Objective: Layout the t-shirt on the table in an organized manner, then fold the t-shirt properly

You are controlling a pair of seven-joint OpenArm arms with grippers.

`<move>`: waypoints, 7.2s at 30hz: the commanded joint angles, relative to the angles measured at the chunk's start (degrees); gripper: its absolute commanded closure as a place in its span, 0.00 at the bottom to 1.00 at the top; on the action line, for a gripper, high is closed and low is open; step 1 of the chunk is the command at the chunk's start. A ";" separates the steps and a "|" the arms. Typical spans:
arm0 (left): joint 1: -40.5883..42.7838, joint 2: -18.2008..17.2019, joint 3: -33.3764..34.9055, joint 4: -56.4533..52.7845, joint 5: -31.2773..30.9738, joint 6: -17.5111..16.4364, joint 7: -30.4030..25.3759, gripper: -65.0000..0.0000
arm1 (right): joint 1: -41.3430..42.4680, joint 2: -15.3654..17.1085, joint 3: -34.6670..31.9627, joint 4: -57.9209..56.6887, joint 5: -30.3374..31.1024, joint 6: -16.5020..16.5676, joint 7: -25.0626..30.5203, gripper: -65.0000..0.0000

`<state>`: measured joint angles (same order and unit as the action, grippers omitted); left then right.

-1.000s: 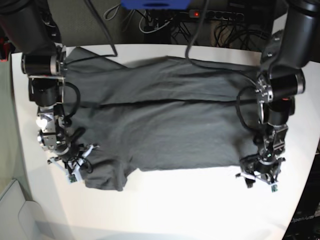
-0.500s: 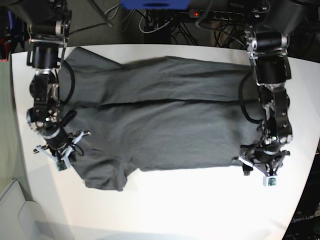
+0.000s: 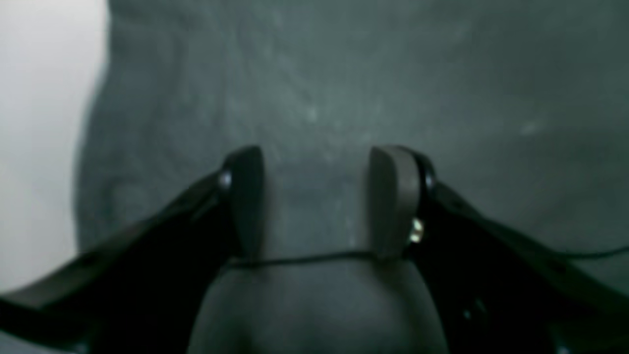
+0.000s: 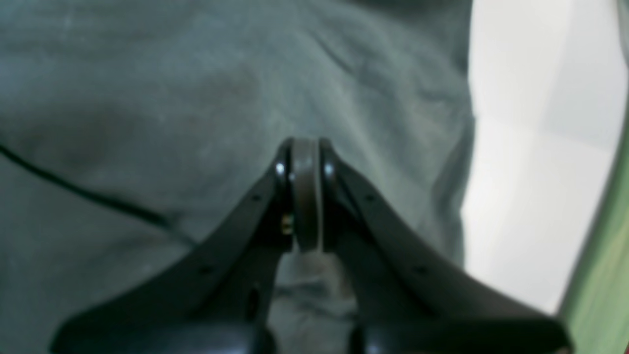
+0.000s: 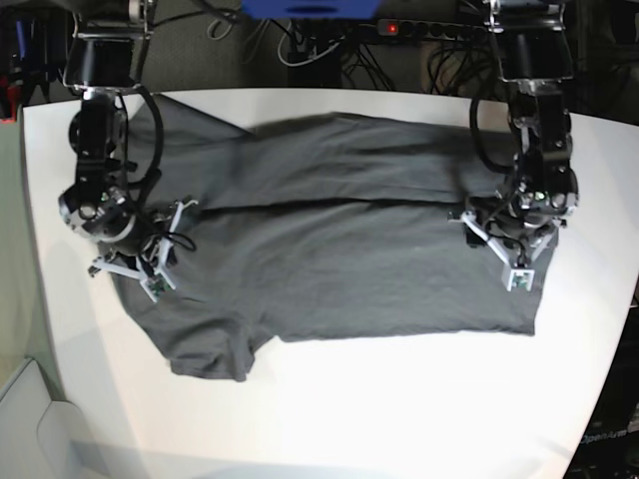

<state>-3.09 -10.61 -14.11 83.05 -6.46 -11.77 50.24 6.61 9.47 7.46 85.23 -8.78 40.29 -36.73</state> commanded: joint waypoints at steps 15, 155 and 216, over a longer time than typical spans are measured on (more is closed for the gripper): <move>-18.58 -0.69 0.44 -40.98 0.09 0.47 -19.51 0.48 | 14.97 4.02 0.32 -29.89 0.29 -0.29 6.88 1.00; 10.35 -2.71 -16.97 4.56 -3.26 -4.80 -4.83 1.00 | -14.57 -6.53 -1.35 13.10 0.56 -0.29 -22.13 1.00; 8.50 -0.42 -17.14 26.80 -3.43 -4.89 5.01 1.00 | -14.66 -5.12 6.29 30.94 0.56 -0.29 -20.81 1.00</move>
<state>5.61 -10.39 -31.07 108.77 -9.47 -16.73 56.38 -8.58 3.90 13.72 115.28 -8.58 40.25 -58.81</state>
